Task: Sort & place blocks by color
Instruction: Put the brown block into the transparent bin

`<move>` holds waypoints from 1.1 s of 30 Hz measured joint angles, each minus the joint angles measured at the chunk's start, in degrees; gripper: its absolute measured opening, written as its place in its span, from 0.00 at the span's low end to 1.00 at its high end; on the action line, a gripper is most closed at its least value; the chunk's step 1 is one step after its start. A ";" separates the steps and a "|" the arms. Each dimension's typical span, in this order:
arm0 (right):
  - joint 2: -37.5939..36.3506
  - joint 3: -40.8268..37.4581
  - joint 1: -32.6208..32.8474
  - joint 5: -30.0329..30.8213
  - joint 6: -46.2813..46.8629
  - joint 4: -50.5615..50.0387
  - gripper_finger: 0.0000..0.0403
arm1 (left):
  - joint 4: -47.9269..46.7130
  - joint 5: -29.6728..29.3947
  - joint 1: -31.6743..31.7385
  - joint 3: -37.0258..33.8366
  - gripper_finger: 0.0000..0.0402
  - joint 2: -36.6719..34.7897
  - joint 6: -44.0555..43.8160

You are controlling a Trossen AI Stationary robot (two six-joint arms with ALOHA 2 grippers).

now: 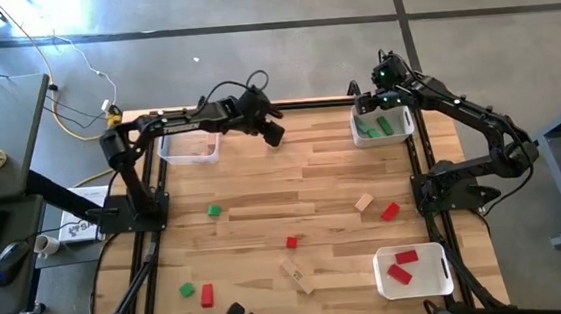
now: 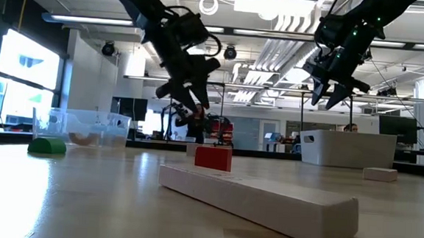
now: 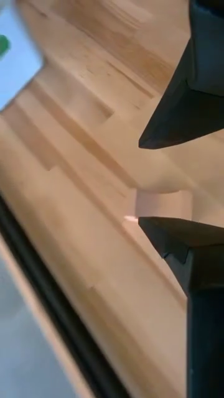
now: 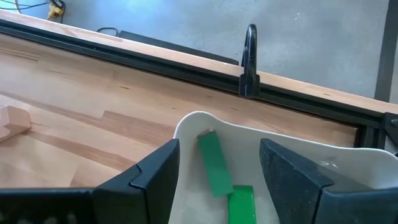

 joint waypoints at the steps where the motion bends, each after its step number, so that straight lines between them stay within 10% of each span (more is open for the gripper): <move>1: 0.00 0.00 0.00 0.00 0.02 0.00 0.52 | 0.01 0.13 -0.11 0.00 0.46 0.49 -0.05; 33: 0.00 0.00 3.84 1.51 0.46 -0.20 0.52 | -1.63 -2.89 -1.26 0.02 0.60 6.07 -1.29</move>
